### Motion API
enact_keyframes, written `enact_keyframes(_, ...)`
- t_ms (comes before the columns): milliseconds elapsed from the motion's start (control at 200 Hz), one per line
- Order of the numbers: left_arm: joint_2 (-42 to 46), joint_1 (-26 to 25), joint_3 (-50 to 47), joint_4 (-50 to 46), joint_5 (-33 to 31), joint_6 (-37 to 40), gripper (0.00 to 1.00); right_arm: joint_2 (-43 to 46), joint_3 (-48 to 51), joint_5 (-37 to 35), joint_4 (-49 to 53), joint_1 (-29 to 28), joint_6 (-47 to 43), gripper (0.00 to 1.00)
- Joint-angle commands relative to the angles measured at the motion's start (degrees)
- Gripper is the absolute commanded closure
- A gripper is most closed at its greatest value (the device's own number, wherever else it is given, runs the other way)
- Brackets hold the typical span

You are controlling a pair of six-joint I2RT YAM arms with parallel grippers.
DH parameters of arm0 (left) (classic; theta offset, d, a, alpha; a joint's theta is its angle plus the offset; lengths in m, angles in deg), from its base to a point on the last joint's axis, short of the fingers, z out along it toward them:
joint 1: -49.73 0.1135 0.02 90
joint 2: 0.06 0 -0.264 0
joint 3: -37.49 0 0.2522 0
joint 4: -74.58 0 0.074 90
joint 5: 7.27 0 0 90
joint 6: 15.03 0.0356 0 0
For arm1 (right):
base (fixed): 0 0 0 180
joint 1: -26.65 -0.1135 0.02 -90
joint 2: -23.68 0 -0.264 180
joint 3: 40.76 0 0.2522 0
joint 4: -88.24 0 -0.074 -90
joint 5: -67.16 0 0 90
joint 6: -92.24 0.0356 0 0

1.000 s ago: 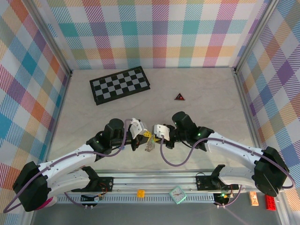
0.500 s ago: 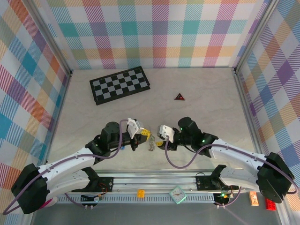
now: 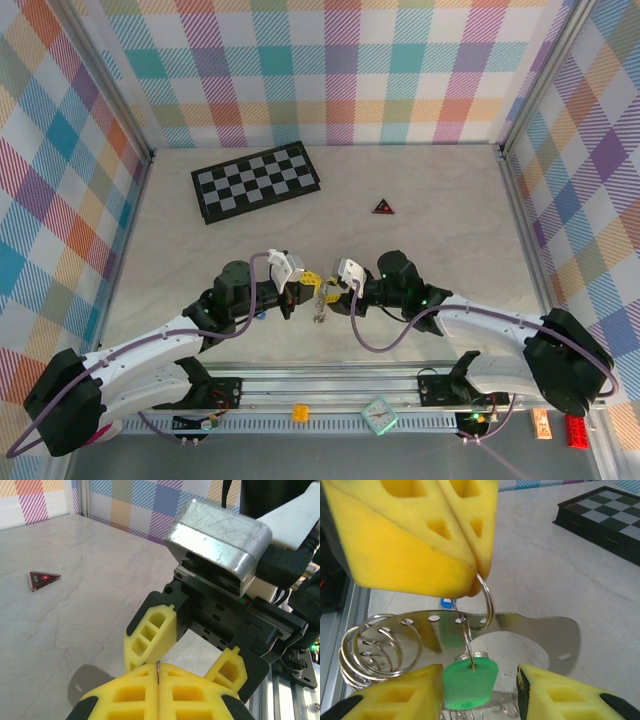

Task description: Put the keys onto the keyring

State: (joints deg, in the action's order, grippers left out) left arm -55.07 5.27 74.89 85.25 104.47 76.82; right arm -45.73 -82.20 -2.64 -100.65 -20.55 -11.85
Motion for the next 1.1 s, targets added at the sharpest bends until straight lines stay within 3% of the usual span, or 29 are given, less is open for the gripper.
enact_keyframes(0, 0.38, 0.14, -0.87, 5.36, -0.64, -1.84, 1.0, -1.13, 1.12, 2.05, -7.63, -0.09, 1.91, 0.61)
enact_keyframes(195, 0.51, 0.09, -0.64, 5.61, -3.31, -3.85, 1.0, -1.58, 2.48, -2.17, -10.6, -0.5, 2.05, 0.71)
enact_keyframes(425, 0.68, -0.09, 0.94, 5.37, -9.09, -10.62, 1.0, -0.16, 2.98, -8.59, -12.21, -2.58, -0.61, 0.67)
enact_keyframes(660, 0.92, -0.4, 2.29, 3.34, -9.5, -12.91, 1.0, -1.47, 2.55, -15.0, -16.98, -5.32, -3.63, 0.69)
enact_keyframes(1095, 0.65, -0.75, 2.73, 3.61, -16.81, -16.88, 1.0, -1.3, 2.68, -18.36, -15.57, -6.93, -5.23, 0.95)
